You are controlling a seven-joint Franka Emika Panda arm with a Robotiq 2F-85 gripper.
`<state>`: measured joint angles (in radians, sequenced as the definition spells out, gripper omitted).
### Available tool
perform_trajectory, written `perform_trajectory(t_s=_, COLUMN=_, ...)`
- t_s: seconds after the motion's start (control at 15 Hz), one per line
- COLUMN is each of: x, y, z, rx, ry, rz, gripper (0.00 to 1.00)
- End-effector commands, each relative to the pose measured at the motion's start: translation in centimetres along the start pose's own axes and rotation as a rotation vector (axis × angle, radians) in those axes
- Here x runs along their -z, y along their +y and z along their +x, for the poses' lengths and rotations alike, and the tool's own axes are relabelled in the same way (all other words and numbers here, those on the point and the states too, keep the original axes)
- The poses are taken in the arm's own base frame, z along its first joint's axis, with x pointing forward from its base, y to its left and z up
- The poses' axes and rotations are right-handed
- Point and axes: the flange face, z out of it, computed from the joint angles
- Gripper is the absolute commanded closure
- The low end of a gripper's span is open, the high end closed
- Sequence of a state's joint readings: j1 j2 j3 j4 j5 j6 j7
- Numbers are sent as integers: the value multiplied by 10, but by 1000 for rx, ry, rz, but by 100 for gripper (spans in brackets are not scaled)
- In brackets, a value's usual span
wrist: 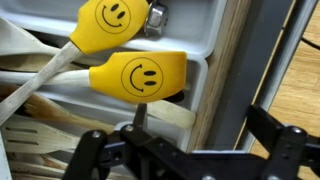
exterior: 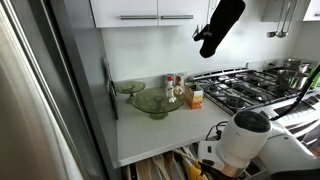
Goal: Open the top drawer and put the silicone spatula in it then close it
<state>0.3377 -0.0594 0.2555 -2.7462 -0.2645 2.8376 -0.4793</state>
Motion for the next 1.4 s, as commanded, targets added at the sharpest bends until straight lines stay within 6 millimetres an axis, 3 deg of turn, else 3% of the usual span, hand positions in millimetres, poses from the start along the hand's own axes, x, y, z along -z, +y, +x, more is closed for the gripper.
perform_trajectory(t_s=0.0, x=-8, y=3, z=-4, rx=-16, ry=3, rz=-28, gripper=0)
perform_trajectory(t_s=0.27, x=5, y=7, z=-12, rx=-35, ry=-21, rz=-106, gripper=0)
perform_trajectory(t_s=0.8, x=-1, y=31, z=-30, rx=-72, ry=-45, rz=-168, gripper=0)
perform_trajectory(t_s=1.13, x=-22, y=23, z=-20, rx=-38, ry=26, rz=-86, gripper=0)
perform_trajectory(t_s=1.33, x=-12, y=18, z=-17, rx=-48, ry=37, rz=-87, gripper=0)
